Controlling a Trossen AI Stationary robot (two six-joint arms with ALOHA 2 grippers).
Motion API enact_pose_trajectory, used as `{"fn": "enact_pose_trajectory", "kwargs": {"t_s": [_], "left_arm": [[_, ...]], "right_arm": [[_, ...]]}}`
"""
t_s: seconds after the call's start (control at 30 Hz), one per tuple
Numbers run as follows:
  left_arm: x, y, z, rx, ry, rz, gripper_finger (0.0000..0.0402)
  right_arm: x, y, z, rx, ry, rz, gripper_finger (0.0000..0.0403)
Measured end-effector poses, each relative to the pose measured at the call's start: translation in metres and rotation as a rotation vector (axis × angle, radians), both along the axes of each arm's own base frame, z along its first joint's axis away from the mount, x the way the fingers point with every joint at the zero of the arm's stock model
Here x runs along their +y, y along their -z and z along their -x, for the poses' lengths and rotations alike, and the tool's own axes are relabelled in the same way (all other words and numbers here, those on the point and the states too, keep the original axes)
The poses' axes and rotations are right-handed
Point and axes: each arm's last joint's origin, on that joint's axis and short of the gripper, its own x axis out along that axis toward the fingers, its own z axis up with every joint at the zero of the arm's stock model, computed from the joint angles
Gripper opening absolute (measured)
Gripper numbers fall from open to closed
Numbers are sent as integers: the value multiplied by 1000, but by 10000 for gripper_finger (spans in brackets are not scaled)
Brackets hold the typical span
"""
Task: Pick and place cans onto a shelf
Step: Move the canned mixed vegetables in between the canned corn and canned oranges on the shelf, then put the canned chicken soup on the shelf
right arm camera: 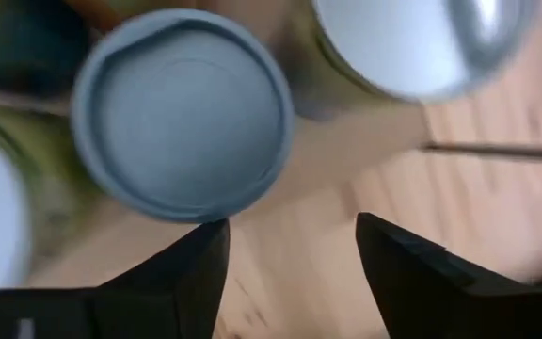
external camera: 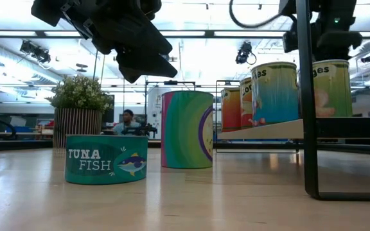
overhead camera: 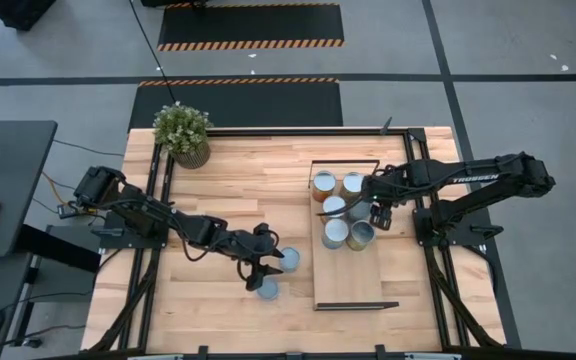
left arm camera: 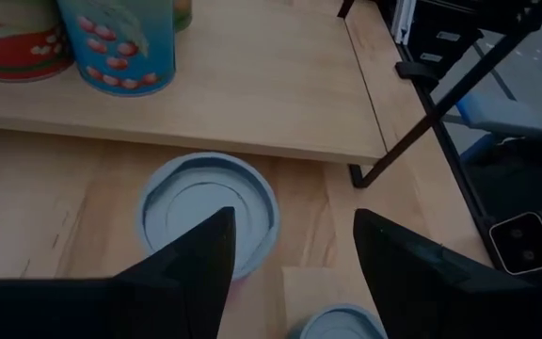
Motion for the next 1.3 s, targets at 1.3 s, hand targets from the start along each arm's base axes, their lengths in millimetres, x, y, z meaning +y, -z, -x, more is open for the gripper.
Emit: {"fn": "enact_pose_trajectory", "kwargs": {"t_s": [1.3], "left_arm": [[-5, 2, 11, 253, -100, -161, 238]], "right_arm": [[95, -97, -45, -465, -527, 153, 232]]}}
